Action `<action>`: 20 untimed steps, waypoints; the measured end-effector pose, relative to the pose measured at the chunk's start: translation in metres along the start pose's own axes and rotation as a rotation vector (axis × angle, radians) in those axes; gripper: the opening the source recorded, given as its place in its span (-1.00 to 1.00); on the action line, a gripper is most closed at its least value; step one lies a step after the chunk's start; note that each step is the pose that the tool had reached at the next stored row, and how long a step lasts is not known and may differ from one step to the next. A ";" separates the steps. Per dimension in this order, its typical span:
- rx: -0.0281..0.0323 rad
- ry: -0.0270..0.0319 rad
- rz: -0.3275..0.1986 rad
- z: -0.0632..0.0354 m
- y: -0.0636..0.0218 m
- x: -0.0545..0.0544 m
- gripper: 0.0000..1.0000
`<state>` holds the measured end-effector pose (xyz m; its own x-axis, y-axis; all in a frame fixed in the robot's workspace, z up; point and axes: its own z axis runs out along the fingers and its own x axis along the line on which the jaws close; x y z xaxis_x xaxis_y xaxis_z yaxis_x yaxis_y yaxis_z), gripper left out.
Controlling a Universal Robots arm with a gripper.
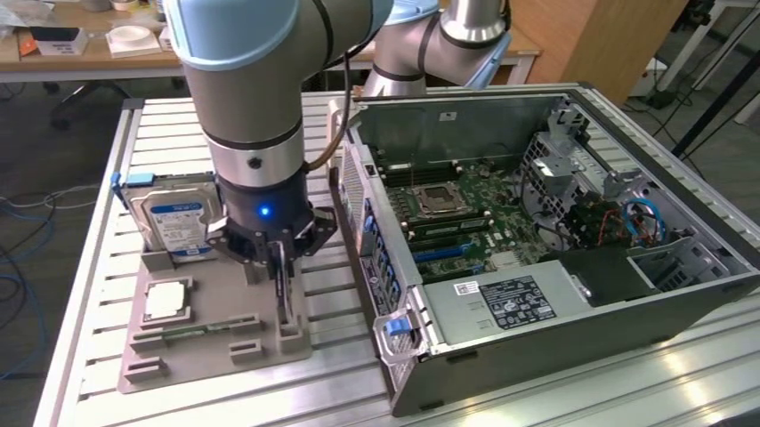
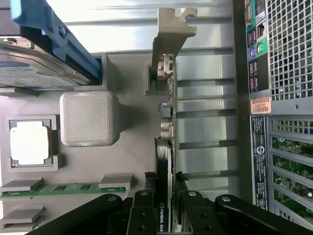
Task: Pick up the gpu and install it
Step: 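Pick up the gpu and move the gpu toward the slot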
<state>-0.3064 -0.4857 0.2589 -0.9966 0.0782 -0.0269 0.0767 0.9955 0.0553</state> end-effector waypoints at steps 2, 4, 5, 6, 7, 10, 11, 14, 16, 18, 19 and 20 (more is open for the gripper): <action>-0.0030 0.0001 0.000 -0.0030 0.0002 0.000 -0.47; -0.0040 0.0002 0.000 -0.0060 0.0003 0.000 -0.47; -0.0041 0.0002 0.000 -0.0071 0.0004 0.000 -0.47; -0.0041 0.0002 0.000 -0.0082 0.0004 0.000 -0.47; -0.0041 0.0003 0.000 -0.0092 0.0005 0.000 -0.47; -0.0069 0.0006 0.000 -0.0145 0.0007 0.000 -0.47; -0.0121 0.0009 0.000 -0.0166 0.0007 -0.001 -0.47; -0.0242 0.0020 0.000 -0.0241 0.0009 -0.001 -0.47; -0.0248 0.0019 0.000 -0.0291 0.0012 -0.001 -0.47; -0.0249 0.0019 0.000 -0.0320 0.0014 -0.001 -0.47; -0.0250 0.0018 0.000 -0.0332 0.0014 -0.001 -0.47; -0.0262 0.0019 0.000 -0.0347 0.0015 -0.001 -0.47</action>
<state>-0.3064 -0.4861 0.2936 -0.9967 0.0778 -0.0249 0.0755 0.9938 0.0814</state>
